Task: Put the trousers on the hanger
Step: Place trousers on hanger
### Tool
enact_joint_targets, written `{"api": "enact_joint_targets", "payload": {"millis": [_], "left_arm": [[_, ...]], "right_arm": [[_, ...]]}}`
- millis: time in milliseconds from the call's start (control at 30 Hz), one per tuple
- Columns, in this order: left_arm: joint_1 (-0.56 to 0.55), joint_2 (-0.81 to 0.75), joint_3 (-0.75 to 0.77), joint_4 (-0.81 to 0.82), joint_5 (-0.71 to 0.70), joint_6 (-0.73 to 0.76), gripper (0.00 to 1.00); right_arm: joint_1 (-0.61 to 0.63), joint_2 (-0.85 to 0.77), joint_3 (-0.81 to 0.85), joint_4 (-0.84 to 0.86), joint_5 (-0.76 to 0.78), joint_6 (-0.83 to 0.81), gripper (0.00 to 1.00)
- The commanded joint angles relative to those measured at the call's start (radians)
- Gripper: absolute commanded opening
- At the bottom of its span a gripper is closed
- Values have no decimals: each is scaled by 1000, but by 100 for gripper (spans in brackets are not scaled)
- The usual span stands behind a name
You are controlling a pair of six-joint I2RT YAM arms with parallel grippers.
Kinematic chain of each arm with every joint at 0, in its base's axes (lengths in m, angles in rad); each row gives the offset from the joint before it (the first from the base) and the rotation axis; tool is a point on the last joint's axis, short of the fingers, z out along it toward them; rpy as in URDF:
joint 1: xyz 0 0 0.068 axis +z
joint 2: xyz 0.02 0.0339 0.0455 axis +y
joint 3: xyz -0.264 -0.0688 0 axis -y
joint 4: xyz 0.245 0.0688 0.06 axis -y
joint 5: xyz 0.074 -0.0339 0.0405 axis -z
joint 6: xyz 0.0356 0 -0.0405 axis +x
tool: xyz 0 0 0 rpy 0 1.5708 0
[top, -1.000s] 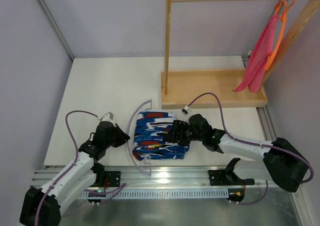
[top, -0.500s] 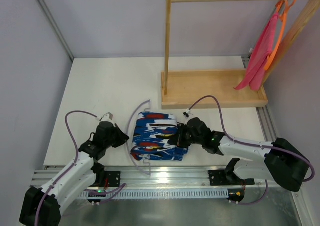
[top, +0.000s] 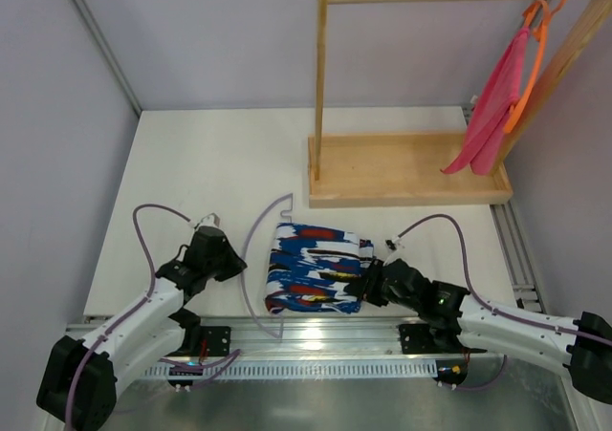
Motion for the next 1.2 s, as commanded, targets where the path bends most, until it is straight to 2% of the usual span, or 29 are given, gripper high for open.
{"api": "enact_joint_targets", "payload": {"millis": [0,33,67,200,300,333,433,500,533,600,767,867,1000,1167], "left_arm": [[23,-40,-6,25,-116,-19,0],[23,-43,-6,49,-77,-9,0],[23,-39,-4,49,-63,-2,0],[22,-49,8,46,-18,34,0],[23,-84,5,36,-15,42,0],[23,-92,2,36,-13,44,0],[22,-111,0,31,-9,45,0],[22,-108,-1,34,-4,47,0],[23,-103,-1,36,-1,48,0],[22,-99,-3,43,7,48,0],[23,-92,-15,57,11,35,0],[23,-94,-20,63,10,34,0],[23,-85,-9,57,11,38,0],[23,-86,-6,45,4,42,0]], "right_arm": [[9,-5,1,-189,118,3,26],[9,-1,42,-212,127,-5,31],[9,7,67,-273,150,-31,41],[9,-7,194,-431,201,-75,42],[10,-51,265,-462,215,-106,46],[7,-59,288,-456,240,-132,55],[-28,-25,341,-435,279,-210,69],[-115,28,364,-379,246,-267,71],[-158,97,383,-349,165,-339,72],[-252,160,395,-266,94,-379,72],[-307,342,407,-94,-41,-413,72],[-310,412,397,-17,-64,-422,69],[-310,427,432,-101,9,-424,68],[-310,312,496,-322,122,-447,72]]}}
